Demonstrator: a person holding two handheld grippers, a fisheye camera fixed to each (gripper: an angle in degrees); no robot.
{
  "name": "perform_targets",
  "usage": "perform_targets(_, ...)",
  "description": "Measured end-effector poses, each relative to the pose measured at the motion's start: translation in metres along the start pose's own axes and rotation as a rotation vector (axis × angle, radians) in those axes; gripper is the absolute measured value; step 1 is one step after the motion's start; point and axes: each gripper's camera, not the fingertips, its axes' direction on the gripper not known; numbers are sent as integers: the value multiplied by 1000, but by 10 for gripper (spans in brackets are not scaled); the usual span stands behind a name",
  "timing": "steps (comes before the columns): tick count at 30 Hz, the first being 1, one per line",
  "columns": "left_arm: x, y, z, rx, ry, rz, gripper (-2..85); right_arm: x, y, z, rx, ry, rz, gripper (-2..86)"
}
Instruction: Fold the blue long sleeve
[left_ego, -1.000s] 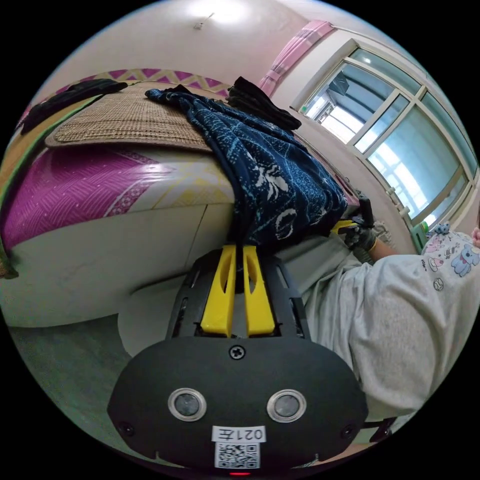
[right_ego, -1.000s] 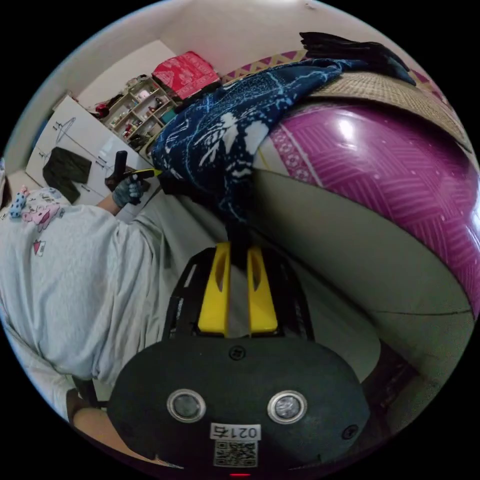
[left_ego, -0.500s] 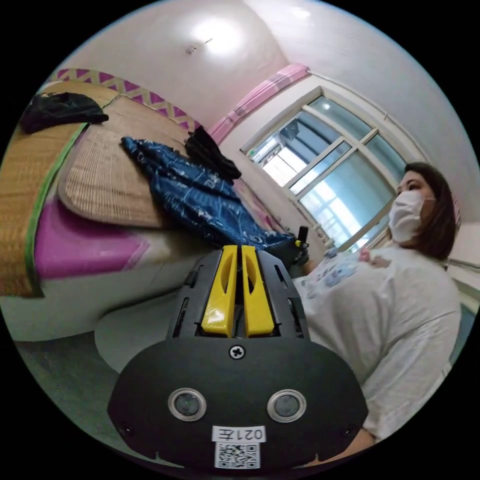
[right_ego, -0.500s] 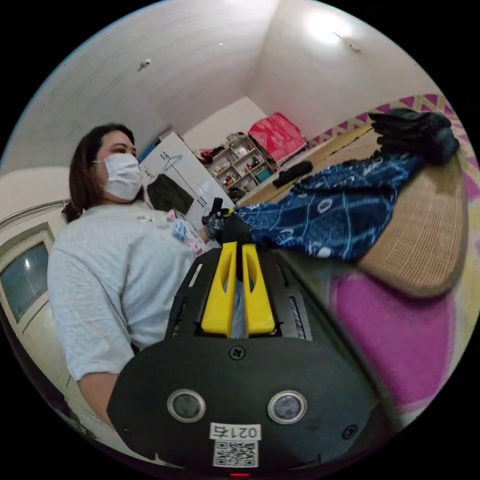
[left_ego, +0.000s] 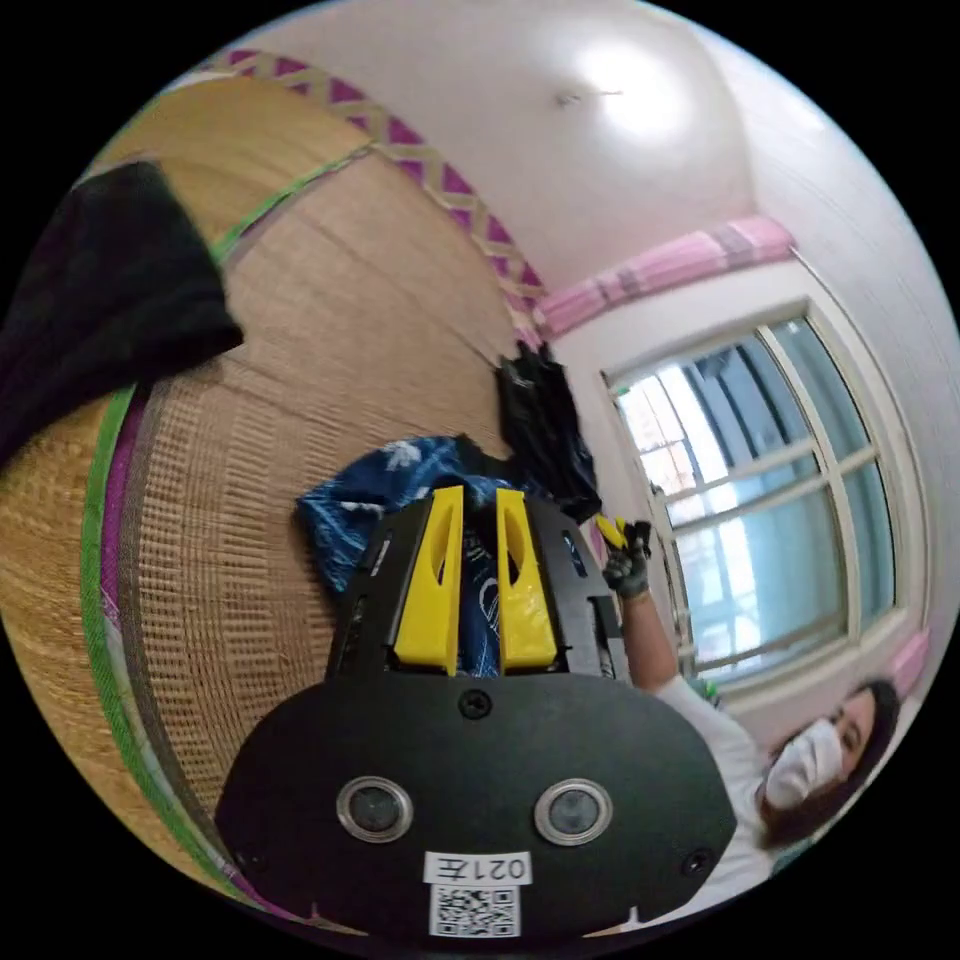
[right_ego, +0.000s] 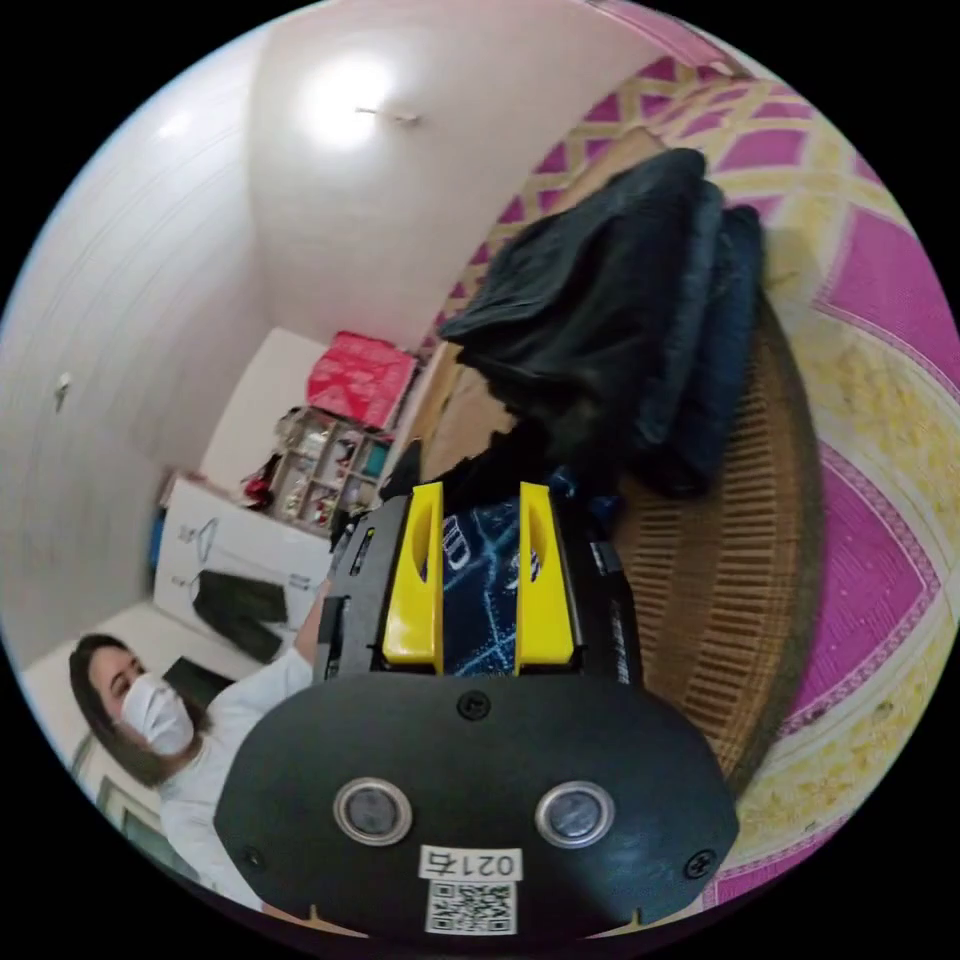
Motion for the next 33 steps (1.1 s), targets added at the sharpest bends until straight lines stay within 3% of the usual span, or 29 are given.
perform_targets(7, 18, 63, 7, -93, -137, 273, 72, -21, 41, 0, -166, 118, -205, 104)
perform_targets(14, 26, 125, 31, -146, -245, 352, 128, -37, 96, 16, -255, 194, -258, 116)
perform_targets(17, 6, 137, 54, -189, -253, 308, 115, -29, 98, 33, -315, 230, -227, 108)
perform_targets(21, -7, 140, 86, -253, -278, 315, 12, -23, 91, 49, -335, 244, -188, 46)
perform_targets(25, -1, 142, 61, -272, -208, 372, -6, -31, 94, 30, -331, 127, -166, 15)
perform_targets(29, 1, 155, 33, -345, -147, 428, -8, -61, 138, 42, -518, 21, -268, 10)
perform_targets(33, -46, 190, 37, -424, -307, 347, -7, -69, 193, 90, -725, 85, -315, 15)
